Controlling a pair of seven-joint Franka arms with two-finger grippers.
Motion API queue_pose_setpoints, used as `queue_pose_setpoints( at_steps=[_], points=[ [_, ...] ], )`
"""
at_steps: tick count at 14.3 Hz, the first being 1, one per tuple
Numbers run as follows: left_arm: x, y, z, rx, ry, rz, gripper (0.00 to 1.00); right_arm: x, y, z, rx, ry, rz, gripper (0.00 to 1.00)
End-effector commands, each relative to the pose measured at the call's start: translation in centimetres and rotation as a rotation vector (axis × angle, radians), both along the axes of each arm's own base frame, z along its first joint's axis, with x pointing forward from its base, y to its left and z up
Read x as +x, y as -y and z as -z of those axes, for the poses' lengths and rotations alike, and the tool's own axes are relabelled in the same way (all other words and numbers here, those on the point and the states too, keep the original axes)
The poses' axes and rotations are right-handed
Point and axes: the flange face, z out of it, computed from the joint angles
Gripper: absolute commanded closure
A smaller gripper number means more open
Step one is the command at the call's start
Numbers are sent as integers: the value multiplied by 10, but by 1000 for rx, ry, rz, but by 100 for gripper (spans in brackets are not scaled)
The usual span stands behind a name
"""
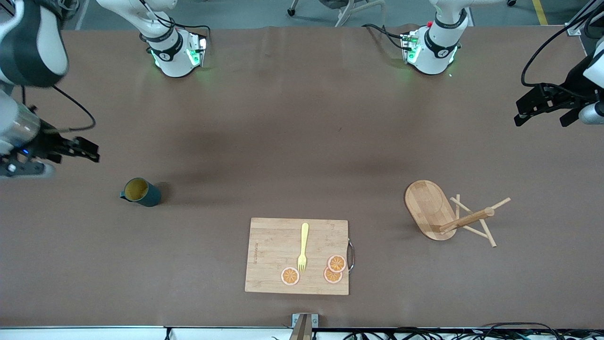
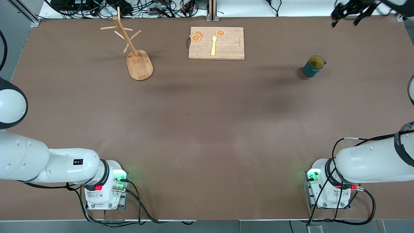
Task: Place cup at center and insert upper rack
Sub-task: 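Reach the right gripper down to the teal mug and grasp its rim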
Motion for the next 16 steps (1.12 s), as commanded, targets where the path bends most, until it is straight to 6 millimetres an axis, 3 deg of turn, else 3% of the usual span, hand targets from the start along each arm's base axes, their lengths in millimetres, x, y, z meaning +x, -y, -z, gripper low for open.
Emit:
queue_pose_setpoints(
  at_steps=[1,4,11,13,16],
  points=[
    [-1,1,-5,8,14,-3,0,20,-17,53,12,-45,-29,0],
    [-1,1,-5,8,14,-3,0,32,-35,105,11,-84,-22,0],
    [-1,1,-5,12,16,3,0,32,-31,191,12,-132,-12,0],
    [-1,1,-6,10,17,3,0,32,-29,208,12,-144,-11,0],
    [-1,1,-5,7,16,2,0,29,-31,218,9,-169,-18,5]
  ],
)
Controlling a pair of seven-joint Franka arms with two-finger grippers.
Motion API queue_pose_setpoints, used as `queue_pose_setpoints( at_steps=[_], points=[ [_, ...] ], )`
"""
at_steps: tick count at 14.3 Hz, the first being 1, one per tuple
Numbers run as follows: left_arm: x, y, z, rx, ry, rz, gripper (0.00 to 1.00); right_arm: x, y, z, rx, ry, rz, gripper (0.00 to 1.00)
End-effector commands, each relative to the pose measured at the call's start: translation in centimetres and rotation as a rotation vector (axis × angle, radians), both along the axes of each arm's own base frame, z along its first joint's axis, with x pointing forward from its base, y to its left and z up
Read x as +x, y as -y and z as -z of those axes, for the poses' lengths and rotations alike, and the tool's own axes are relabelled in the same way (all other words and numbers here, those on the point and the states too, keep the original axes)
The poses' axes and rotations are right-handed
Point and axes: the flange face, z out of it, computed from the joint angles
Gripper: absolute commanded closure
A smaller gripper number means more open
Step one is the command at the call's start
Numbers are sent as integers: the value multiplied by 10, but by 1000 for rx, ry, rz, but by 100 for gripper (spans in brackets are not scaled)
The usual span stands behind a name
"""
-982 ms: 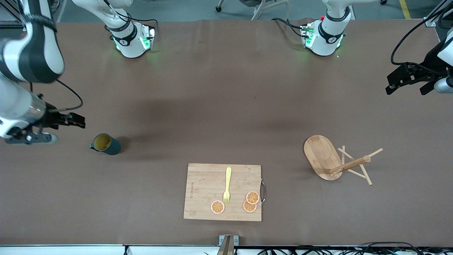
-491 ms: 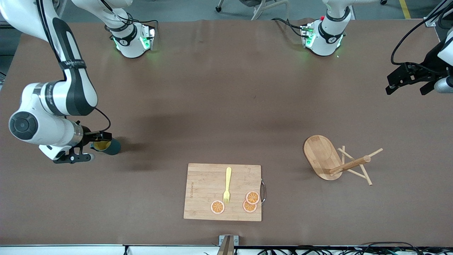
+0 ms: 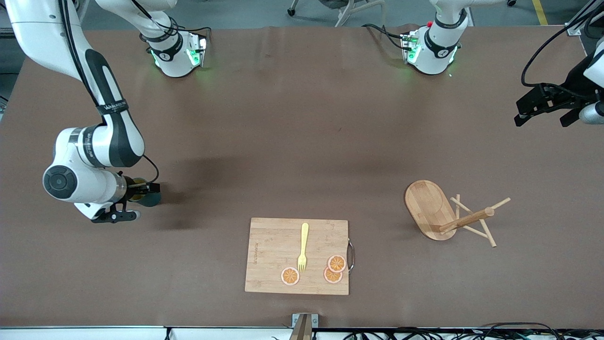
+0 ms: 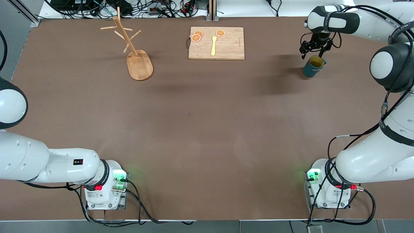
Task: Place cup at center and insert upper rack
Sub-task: 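Reach the right gripper down to the teal mug and grasp its rim, then lift the teal mug with the right gripper toward the table center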
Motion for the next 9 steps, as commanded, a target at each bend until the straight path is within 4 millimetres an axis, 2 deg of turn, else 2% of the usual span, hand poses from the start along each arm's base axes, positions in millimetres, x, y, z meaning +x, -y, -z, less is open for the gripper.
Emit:
queue_pose_setpoints(
  at_steps=[1,3,7,9],
  points=[
    [-1,1,-4,7,13,2,0,-8,-2,8,11,-19,15,10],
    [-1,1,-4,7,13,2,0,-12,-3,14,11,-28,12,19],
    [-1,1,-5,9,15,2,0,-14,-4,23,11,-42,9,26],
    [-1,1,-5,9,15,2,0,-14,-5,23,11,-42,9,33]
  ],
)
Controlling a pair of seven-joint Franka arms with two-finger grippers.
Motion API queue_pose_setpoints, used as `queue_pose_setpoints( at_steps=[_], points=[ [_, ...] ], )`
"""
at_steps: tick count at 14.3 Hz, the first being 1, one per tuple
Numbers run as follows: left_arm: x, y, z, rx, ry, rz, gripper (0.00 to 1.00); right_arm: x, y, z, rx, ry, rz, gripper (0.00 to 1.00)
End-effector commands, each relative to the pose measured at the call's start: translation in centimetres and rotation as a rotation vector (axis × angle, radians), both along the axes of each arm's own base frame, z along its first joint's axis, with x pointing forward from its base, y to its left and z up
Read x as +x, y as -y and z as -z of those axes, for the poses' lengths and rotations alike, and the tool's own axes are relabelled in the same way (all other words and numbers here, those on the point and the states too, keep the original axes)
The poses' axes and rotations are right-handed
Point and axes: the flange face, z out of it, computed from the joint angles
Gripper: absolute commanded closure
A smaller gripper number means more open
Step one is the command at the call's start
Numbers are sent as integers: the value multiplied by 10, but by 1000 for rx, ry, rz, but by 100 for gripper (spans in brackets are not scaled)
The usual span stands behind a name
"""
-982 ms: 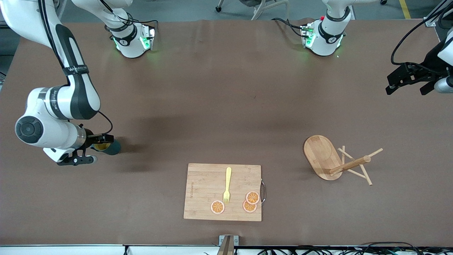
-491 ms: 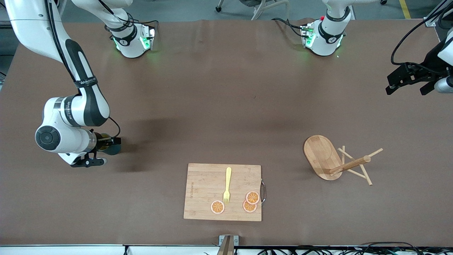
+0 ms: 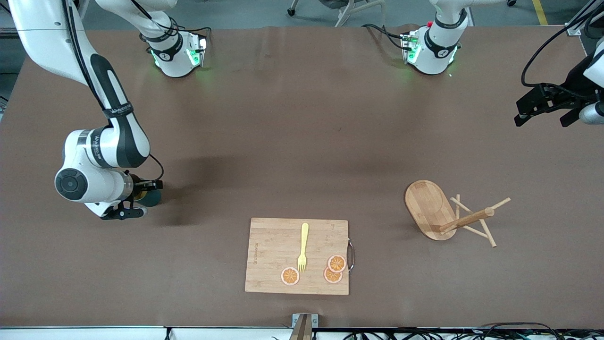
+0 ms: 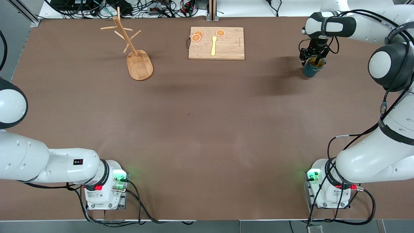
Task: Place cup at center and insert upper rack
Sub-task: 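Lift the teal mug with the right gripper toward the table center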
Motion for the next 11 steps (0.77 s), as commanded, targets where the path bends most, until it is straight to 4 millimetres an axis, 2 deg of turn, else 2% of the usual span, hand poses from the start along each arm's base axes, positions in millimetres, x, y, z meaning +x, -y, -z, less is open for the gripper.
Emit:
queue_pose_setpoints(
  at_steps=[1,2,3,6,7,9,11],
  points=[
    [-1,1,-5,9,14,2,0,-2,-2,5,11,0,16,39],
    [-1,1,-5,9,14,2,0,-2,0,7,11,-2,19,43],
    [0,1,-4,9,13,2,0,-3,1,9,11,-2,21,56],
    [0,0,-4,7,13,0,0,-4,-2,10,11,-8,16,86],
    [0,0,-4,7,13,2,0,-3,-2,9,10,-6,15,93],
    [0,1,-4,9,13,3,0,-2,-2,8,10,-3,14,99],
    [0,1,-4,7,13,2,0,2,-8,0,9,6,8,100]
  ],
)
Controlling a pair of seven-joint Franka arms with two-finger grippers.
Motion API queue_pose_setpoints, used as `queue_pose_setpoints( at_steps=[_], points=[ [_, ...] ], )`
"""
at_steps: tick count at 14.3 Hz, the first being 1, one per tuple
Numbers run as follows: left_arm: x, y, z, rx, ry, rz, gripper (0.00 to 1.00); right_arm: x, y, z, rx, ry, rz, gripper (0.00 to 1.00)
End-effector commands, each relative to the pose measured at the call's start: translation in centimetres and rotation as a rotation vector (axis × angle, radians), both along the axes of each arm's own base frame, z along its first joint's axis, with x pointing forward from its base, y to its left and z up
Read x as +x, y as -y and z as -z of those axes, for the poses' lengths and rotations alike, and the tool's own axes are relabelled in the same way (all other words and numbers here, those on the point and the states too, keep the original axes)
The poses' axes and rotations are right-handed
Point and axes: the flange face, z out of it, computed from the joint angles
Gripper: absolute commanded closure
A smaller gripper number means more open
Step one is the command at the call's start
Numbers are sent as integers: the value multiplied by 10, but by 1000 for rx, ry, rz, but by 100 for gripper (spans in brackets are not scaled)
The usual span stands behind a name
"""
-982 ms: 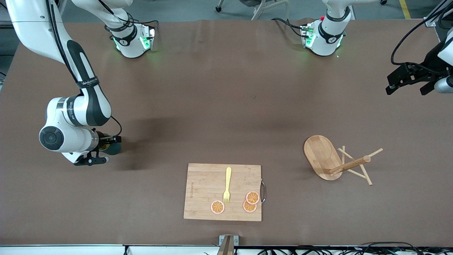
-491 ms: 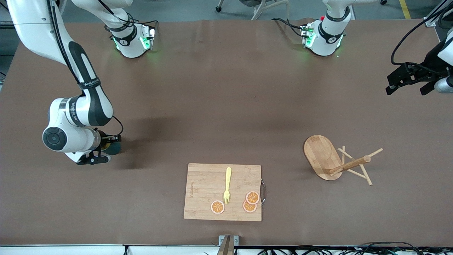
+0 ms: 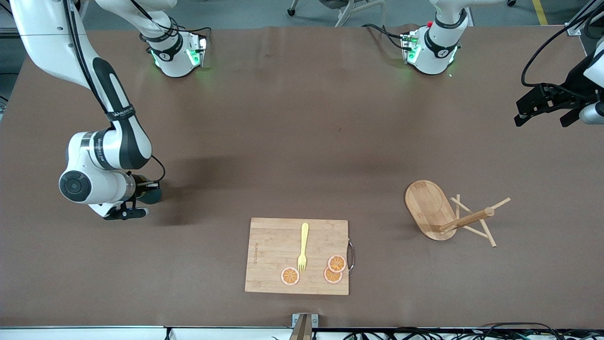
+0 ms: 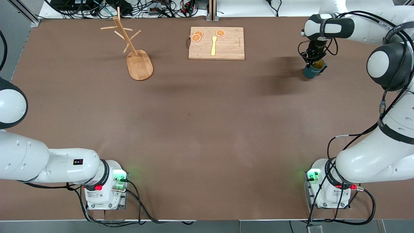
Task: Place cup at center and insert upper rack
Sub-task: 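Lift the teal mug with the right gripper toward the table center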
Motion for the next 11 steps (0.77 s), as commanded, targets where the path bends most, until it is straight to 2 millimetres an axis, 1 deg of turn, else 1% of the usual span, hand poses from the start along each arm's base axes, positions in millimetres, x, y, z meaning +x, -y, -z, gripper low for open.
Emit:
queue_pose_setpoints(
  at_steps=[1,3,5,6,7,8,9,11],
  points=[
    [0,1,-4,9,12,3,0,6,-17,-15,12,22,-6,100],
    [0,1,-3,13,11,3,0,14,-37,-29,16,45,-33,100],
    [1,0,-2,13,10,1,0,21,-87,-47,25,87,-111,100],
    [1,-1,-2,13,11,-2,0,23,-122,-60,34,115,-159,100],
    [1,-1,-1,12,10,-2,0,22,-152,-65,63,127,-181,100],
    [1,1,-1,10,6,-3,0,20,-172,-61,122,120,-153,100],
    [1,2,-1,9,6,-9,0,18,-195,-61,189,112,-119,99],
    [1,-1,2,9,-2,-15,0,11,-245,-69,237,117,-148,100]
  ],
)
